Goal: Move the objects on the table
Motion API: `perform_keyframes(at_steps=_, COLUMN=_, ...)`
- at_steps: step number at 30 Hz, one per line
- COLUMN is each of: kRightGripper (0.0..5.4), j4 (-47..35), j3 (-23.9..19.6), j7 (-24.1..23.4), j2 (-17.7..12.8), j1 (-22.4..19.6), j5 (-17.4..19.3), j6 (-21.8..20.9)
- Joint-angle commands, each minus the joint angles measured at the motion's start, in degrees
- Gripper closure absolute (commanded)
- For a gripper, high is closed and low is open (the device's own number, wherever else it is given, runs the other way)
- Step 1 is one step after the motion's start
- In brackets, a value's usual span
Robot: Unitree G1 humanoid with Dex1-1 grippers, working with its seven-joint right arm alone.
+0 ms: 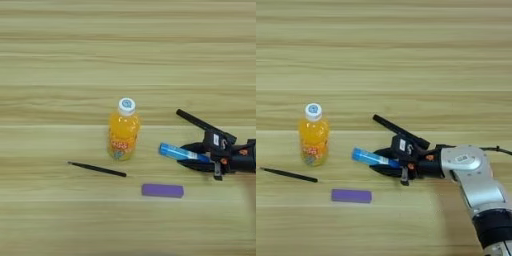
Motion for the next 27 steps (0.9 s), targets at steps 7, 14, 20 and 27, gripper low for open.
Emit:
perform_keyframes(at_steps=7, kRightGripper=3.99, j4=-1.8, j3=-1.2, j7=-2.2, j2=-1.2, j1=-4.3, j5=1.4, j6=-0.1)
perform_keyframes(at_steps=14, kRightGripper=3.99, j4=-3.5, j3=-1.7, j7=-2.5, j2=0.8, j1=-6.7, j5=3.4, j6=1.2)
perform_keyframes(at_steps=20, kRightGripper=3.99, j4=-3.8, j3=-1.4, j7=-3.4, j2=2.7, j1=-9.6, j5=4.1, j6=1.8)
perform_keyframes(at_steps=27, kRightGripper=3.99, j4=1.1, j3=0.1, j7=-6.3, j2=4.9, j1=-13.0, j5=1.4, j6=0.7)
